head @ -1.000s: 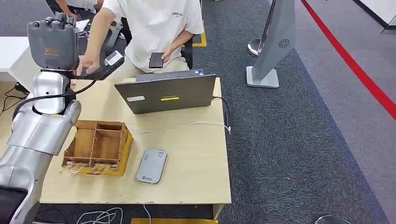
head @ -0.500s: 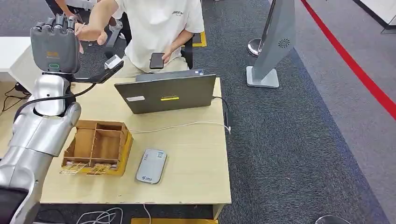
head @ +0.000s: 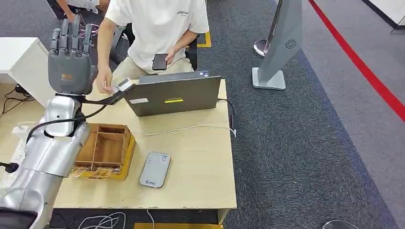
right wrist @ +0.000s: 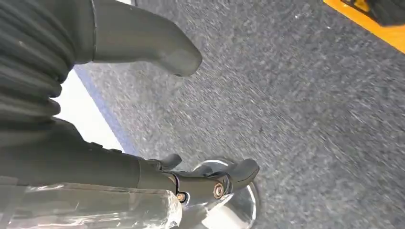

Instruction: Pass the card to the sensor for recognition and then transmit it.

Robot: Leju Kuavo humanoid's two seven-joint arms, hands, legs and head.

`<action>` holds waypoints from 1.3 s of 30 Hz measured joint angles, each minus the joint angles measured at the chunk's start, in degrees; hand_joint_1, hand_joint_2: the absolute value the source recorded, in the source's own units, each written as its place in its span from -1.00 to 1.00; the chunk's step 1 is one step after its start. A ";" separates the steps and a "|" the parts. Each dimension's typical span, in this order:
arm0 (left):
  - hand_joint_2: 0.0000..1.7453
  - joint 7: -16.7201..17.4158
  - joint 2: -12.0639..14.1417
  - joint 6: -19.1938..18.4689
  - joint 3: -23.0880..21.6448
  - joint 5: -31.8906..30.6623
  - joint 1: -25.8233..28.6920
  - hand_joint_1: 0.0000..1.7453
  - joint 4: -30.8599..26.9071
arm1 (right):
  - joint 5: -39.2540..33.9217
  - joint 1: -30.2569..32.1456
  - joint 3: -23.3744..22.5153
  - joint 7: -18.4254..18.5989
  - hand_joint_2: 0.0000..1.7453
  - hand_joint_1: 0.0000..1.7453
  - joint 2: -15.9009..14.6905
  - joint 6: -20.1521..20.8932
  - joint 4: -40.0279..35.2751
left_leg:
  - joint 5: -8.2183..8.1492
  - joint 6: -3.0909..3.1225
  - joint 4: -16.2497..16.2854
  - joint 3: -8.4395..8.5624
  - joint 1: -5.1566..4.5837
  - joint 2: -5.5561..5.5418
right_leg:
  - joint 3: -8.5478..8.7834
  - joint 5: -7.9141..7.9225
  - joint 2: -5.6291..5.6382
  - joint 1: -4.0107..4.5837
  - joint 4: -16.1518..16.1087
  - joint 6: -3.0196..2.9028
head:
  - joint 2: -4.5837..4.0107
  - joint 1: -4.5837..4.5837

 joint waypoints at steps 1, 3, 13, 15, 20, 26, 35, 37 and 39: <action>1.00 -0.95 -0.26 0.02 0.19 0.17 2.41 -1.00 -2.97 | -0.19 0.74 0.07 0.50 1.00 -1.00 0.02 -0.09 -0.72 | -0.04 -0.01 0.00 0.01 -0.02 0.02 | 0.00 -0.03 0.02 -0.02 0.00 0.01 | 0.00 -0.02; 1.00 -2.23 -0.48 0.11 0.30 0.70 8.61 -1.00 -9.53 | -0.26 2.71 0.09 1.09 1.00 -1.00 0.18 -0.04 -2.38 | -0.15 0.06 -0.02 0.04 -0.06 0.06 | 0.00 -0.10 0.04 -0.05 -0.01 -0.01 | 0.00 -0.04; 1.00 -1.66 1.38 5.34 -0.57 -0.15 38.24 -1.00 -33.70 | 7.20 9.46 -6.78 -1.64 1.00 -1.00 6.32 4.99 -10.03 | -0.41 -0.04 -0.05 0.08 -0.04 0.19 | -0.05 -0.36 0.21 -0.04 -0.01 -0.02 | 0.00 -0.04; 1.00 -2.18 1.40 4.92 -0.61 -0.20 42.31 -1.00 -35.62 | 9.89 9.63 -8.92 -3.39 1.00 -1.00 8.11 6.63 -10.91 | -0.41 -0.03 -0.06 0.07 -0.03 0.19 | -0.05 -0.38 0.21 -0.03 -0.01 -0.01 | 0.00 -0.04; 1.00 2.58 2.21 -0.54 -2.21 -0.15 50.17 -1.00 -37.69 | 20.27 9.22 -16.84 -10.24 1.00 -1.00 14.57 11.82 -13.33 | -0.45 0.02 -0.06 0.07 -0.03 0.18 | -0.05 -0.40 0.17 -0.03 -0.02 0.00 | 0.00 -0.02; 1.00 6.36 4.06 -7.41 -4.61 3.12 53.44 -1.00 -36.04 | 37.74 4.70 -29.54 -23.12 1.00 -1.00 22.46 16.46 -14.49 | -0.44 0.02 -0.06 0.10 0.00 0.18 | 0.00 -0.38 0.16 -0.01 -0.01 -0.02 | 0.00 -0.02; 1.00 7.06 6.97 -11.96 -4.90 5.88 53.72 -1.00 -32.86 | 43.15 0.40 -39.54 -27.15 1.00 -1.00 27.06 16.83 -14.36 | -0.41 0.00 -0.06 0.09 0.01 0.13 | 0.03 -0.37 0.12 -0.01 -0.01 -0.03 | 0.00 -0.02; 1.00 7.24 7.30 -12.37 -4.90 6.03 53.70 -1.00 -32.65 | 43.23 0.00 -40.28 -27.17 1.00 -1.00 27.52 16.81 -14.32 | -0.42 0.00 -0.06 0.09 0.01 0.13 | 0.03 -0.37 0.12 -0.01 -0.01 -0.03 | 0.00 -0.02; 1.00 7.59 7.46 -12.46 -4.90 6.03 53.66 -1.00 -32.41 | 43.39 -0.23 -40.74 -27.17 1.00 -1.00 27.78 16.79 -14.27 | -0.42 0.00 -0.06 0.09 0.01 0.13 | 0.03 -0.37 0.12 -0.01 -0.01 -0.03 | 0.00 0.00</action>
